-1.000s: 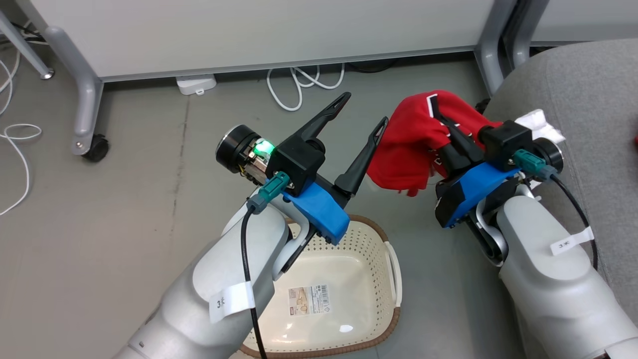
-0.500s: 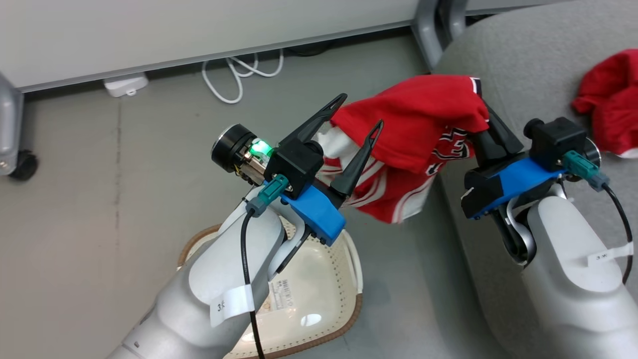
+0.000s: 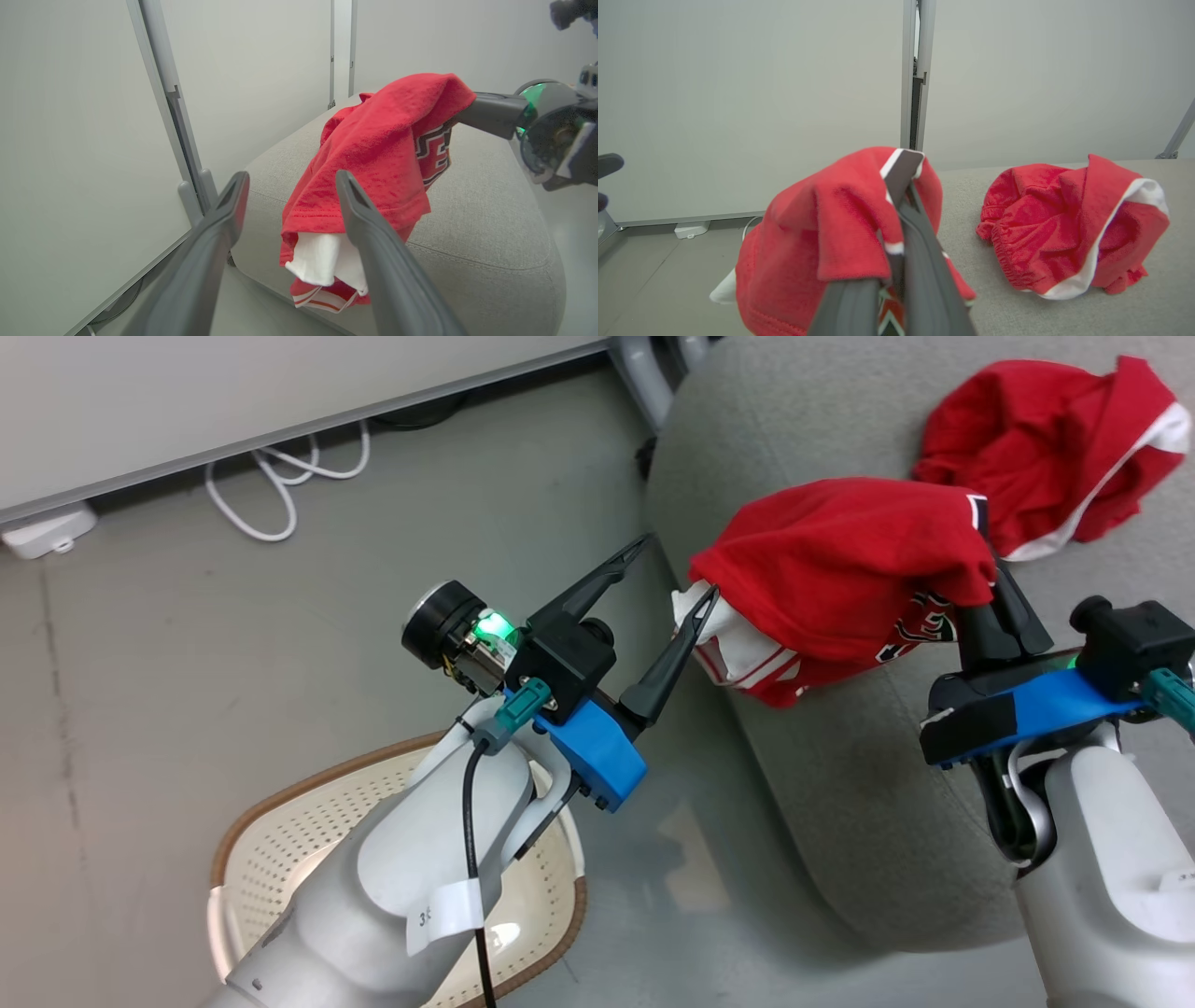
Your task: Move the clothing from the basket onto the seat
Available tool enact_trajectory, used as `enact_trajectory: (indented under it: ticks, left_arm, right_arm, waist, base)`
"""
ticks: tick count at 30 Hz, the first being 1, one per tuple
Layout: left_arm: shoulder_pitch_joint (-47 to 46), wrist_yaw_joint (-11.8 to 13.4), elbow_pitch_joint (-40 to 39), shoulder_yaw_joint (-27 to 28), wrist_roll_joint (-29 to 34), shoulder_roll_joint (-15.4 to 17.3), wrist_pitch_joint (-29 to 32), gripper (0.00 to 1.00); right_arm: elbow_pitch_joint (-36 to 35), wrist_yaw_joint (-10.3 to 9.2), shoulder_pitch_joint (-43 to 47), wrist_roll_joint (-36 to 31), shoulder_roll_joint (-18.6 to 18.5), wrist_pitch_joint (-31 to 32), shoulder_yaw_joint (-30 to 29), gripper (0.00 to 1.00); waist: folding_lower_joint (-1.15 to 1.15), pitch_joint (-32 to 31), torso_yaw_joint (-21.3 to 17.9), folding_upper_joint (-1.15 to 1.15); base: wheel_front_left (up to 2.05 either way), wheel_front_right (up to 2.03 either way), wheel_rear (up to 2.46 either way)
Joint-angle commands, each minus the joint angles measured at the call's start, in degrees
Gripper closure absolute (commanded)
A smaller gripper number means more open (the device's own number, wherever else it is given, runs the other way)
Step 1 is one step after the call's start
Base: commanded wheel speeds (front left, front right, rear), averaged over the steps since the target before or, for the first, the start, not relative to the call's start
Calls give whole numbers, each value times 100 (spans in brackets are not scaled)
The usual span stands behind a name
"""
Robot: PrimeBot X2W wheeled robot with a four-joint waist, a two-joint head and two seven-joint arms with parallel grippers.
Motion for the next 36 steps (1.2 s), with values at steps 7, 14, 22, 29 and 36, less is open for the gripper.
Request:
enact_trajectory:
  ticks: [7,14,22,29,36]
  left_arm:
    - [41,-36,59,-161,-17,-22,-15,0]
    - [30,-48,110,-243,-61,-72,-15,0]
    - [-98,-24,115,-229,-38,-6,-13,0]
    - [-369,41,26,-193,31,124,72,0]
    - [-768,86,-197,-242,207,293,276,0]
  right_arm:
    - [-316,1,442,-51,49,-4,-243,100]
    - [-445,1,726,-52,108,-4,-466,100]
    - [-595,1,521,-52,150,-4,-514,100]
    - [-676,1,-392,-15,120,-4,-711,100]
    - [-748,1,-1665,-49,-133,-4,-1396,100]
  waist:
    - [0,78,-537,0]
    - [0,73,-641,0]
    - [0,191,-609,0]
    - [0,641,-560,0]
    - [0,1444,-420,0]
  base:
    - [0,0,0]
    - [0,0,0]
    - [0,0,0]
    - [0,0,0]
    - [0,0,0]
